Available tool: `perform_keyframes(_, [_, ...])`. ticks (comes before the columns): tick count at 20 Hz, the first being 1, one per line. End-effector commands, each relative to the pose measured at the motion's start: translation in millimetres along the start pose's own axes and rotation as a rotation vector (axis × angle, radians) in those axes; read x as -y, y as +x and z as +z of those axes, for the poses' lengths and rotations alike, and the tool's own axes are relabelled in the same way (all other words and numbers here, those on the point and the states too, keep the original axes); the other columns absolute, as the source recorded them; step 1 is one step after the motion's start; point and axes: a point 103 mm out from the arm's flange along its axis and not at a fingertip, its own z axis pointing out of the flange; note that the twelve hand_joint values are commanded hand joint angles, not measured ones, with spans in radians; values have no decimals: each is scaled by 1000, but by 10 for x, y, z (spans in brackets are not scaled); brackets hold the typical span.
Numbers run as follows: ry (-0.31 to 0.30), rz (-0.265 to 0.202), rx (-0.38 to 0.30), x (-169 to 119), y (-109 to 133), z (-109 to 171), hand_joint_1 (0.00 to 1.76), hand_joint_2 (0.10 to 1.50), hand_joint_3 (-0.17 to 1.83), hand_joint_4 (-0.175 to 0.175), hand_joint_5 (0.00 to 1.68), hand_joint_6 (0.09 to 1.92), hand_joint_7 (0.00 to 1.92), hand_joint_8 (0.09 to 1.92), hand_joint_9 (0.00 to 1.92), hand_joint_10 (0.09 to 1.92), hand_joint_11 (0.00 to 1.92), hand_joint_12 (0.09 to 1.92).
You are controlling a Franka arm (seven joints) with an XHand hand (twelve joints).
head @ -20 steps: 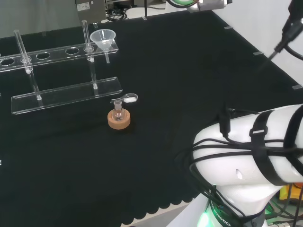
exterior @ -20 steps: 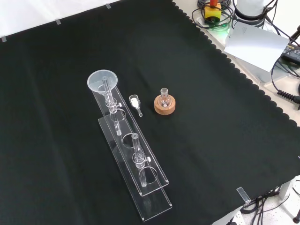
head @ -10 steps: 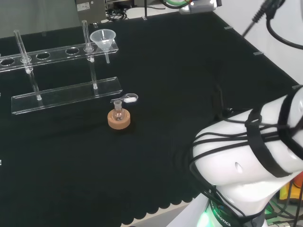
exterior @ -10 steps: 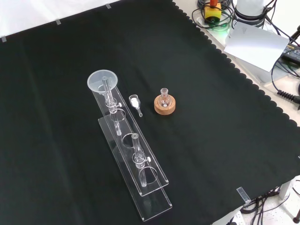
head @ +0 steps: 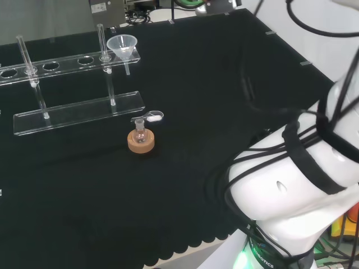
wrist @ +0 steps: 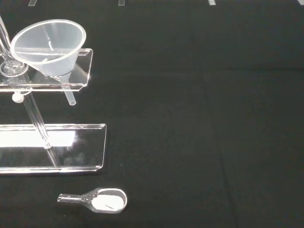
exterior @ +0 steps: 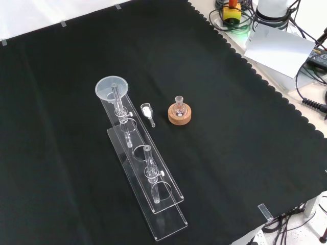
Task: Pick up the funnel from the transparent funnel stand.
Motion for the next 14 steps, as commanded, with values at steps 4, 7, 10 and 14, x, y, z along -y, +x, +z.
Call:
perform_keyframes(4, [37,-66,91,-460,537,209,71,1138,300,3,193,87,87,594,235,702,72,1410])
perform_keyframes(7, [47,-81,115,-554,672,245,117,1118,284,1,198,87,93,609,257,711,84,1414])
perform_keyframes(10, [64,-91,134,-655,768,272,168,1093,268,-1,210,87,99,623,274,716,98,1416])
perform_keyframes(14, [83,-86,152,-778,836,310,369,998,224,-8,235,87,128,652,336,722,153,1418])
